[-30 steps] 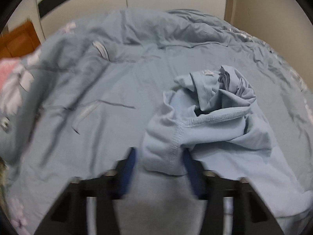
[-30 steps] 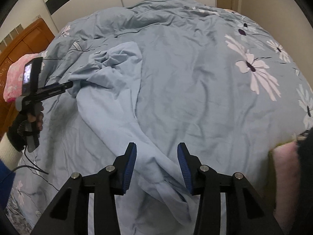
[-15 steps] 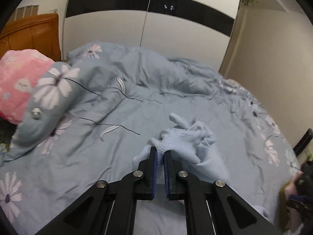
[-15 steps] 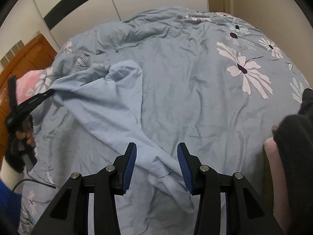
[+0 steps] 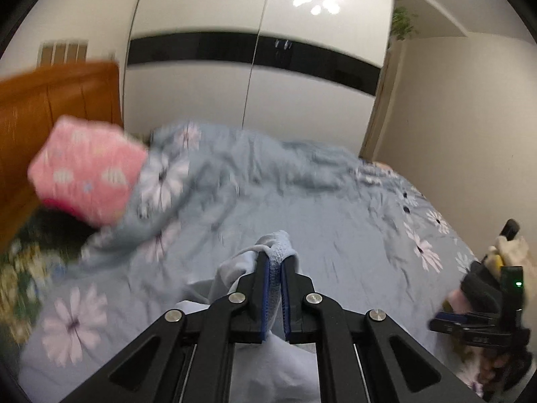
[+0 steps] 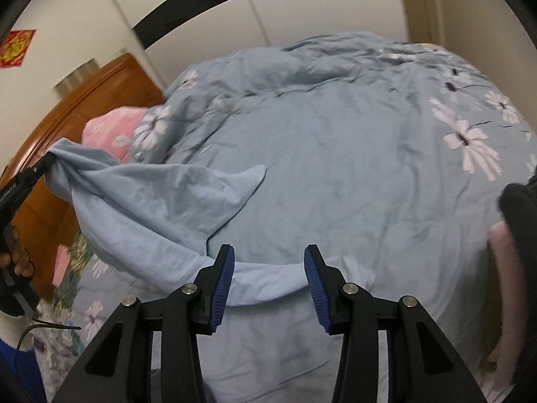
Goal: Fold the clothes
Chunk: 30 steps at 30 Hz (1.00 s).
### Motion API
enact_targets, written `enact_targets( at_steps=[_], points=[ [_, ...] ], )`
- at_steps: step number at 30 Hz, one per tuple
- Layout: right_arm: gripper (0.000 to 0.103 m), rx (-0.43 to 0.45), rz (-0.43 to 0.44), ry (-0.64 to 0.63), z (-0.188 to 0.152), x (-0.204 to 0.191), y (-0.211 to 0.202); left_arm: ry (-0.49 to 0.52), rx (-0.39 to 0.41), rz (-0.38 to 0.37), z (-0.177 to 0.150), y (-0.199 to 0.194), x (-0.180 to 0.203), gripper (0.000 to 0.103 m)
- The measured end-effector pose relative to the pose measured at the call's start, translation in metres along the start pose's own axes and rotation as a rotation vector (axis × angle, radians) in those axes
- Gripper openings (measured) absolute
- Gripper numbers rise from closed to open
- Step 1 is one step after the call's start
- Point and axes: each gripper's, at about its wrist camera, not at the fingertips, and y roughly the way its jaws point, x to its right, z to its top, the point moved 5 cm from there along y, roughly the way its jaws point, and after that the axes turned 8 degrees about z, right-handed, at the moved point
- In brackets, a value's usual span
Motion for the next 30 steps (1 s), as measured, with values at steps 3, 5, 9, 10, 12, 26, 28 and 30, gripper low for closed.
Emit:
enact_targets(
  at_steps=[3,5,9,10,12,26,28,30],
  points=[
    [0.045,-0.05,0.061,-0.049,-0.01,-0.029,0.018,-0.048,-0.089,-0.056,-0.019,0.011,0.005,0.006],
    [0.045,-0.071,0.102,-0.099,-0.013,-0.05,0.027,-0.032,-0.131,-0.091,-0.026,0.018,0.022,0.006],
    [0.045,-0.067,0.096,-0.106,-0.015,-0.06,0.032,0.045,-0.175,-0.216,-0.029,0.031,0.087,0.007],
    [0.045,-0.058,0.081,-0.091,-0.014,-0.055,0.03,0.057,-0.187,-0.239,-0.03,0.036,0.104,0.007],
    [0.045,-0.034,0.009,-0.057,-0.013,-0.032,0.021,0.076,-0.216,-0.294,-0.037,0.048,0.142,0.007],
    [0.045,-0.037,-0.232,0.22,-0.051,0.135,-0.031,0.198,-0.554,-0.356,-0.16,0.155,0.284,0.015],
    [0.045,-0.042,-0.232,0.233,-0.055,0.141,-0.029,0.188,-0.572,-0.381,-0.165,0.151,0.28,0.029],
    [0.045,-0.043,-0.221,0.234,-0.056,0.139,-0.025,0.194,-0.556,-0.423,-0.156,0.137,0.268,0.044]
  ],
)
